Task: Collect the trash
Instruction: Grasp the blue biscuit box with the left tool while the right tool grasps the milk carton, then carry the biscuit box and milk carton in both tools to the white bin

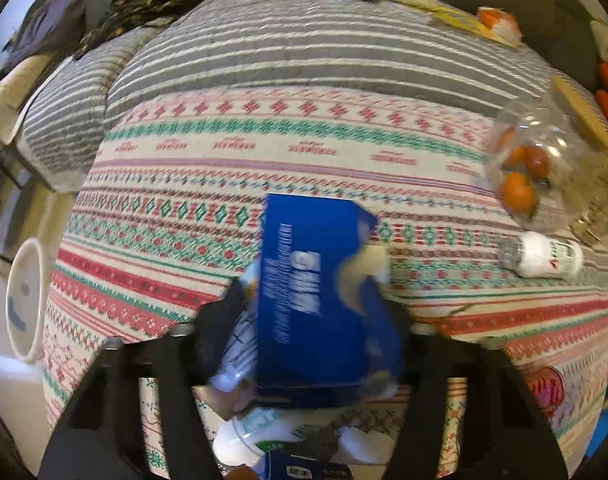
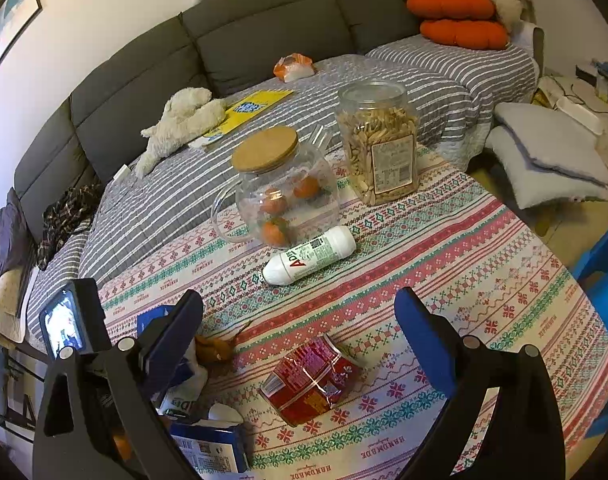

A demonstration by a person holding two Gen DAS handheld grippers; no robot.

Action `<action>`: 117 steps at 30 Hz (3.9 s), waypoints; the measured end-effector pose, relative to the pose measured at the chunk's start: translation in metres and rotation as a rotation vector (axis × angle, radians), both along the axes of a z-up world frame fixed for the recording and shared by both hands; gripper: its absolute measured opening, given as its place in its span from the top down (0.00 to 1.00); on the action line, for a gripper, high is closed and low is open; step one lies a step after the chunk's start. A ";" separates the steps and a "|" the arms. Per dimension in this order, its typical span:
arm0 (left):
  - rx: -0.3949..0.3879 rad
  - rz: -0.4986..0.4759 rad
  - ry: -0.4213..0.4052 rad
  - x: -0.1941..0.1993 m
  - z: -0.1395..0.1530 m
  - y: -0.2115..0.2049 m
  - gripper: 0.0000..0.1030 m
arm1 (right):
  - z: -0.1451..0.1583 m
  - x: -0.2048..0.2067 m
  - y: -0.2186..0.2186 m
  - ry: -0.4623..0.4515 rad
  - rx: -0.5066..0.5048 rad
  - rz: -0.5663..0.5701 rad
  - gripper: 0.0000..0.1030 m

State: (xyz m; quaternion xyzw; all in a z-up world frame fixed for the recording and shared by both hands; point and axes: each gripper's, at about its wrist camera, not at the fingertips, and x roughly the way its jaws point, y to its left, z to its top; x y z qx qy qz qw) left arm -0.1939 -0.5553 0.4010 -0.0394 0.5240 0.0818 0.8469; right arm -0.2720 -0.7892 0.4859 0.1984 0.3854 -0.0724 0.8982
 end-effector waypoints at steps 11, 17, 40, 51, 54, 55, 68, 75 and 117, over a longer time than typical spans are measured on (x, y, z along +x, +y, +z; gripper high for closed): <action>-0.113 -0.044 -0.199 -0.033 0.064 0.039 0.56 | -0.015 0.013 0.039 0.045 -0.013 0.100 0.09; -0.108 -0.027 -0.269 -0.061 0.079 0.082 0.55 | -0.034 0.027 0.089 0.088 -0.035 0.204 0.09; -0.153 0.091 -0.323 -0.108 0.076 0.198 0.55 | -0.118 0.094 0.220 0.279 -0.150 0.278 0.11; -0.174 0.115 -0.317 -0.107 0.074 0.215 0.55 | -0.097 0.078 0.229 0.146 -0.117 0.389 0.42; -0.187 0.113 -0.333 -0.108 0.077 0.216 0.55 | -0.071 0.069 0.229 0.053 -0.098 0.404 0.42; -0.190 0.111 -0.341 -0.108 0.078 0.216 0.55 | -0.062 0.065 0.228 0.019 -0.095 0.405 0.42; -0.174 0.085 -0.402 -0.119 0.090 0.212 0.55 | -0.004 0.025 0.242 -0.231 -0.126 0.412 0.42; -0.159 0.103 -0.400 -0.125 0.090 0.223 0.55 | -0.003 0.007 0.262 -0.246 -0.162 0.452 0.42; -0.189 0.402 -0.287 -0.175 0.069 0.400 0.46 | -0.017 -0.037 0.441 -0.221 -0.089 0.695 0.42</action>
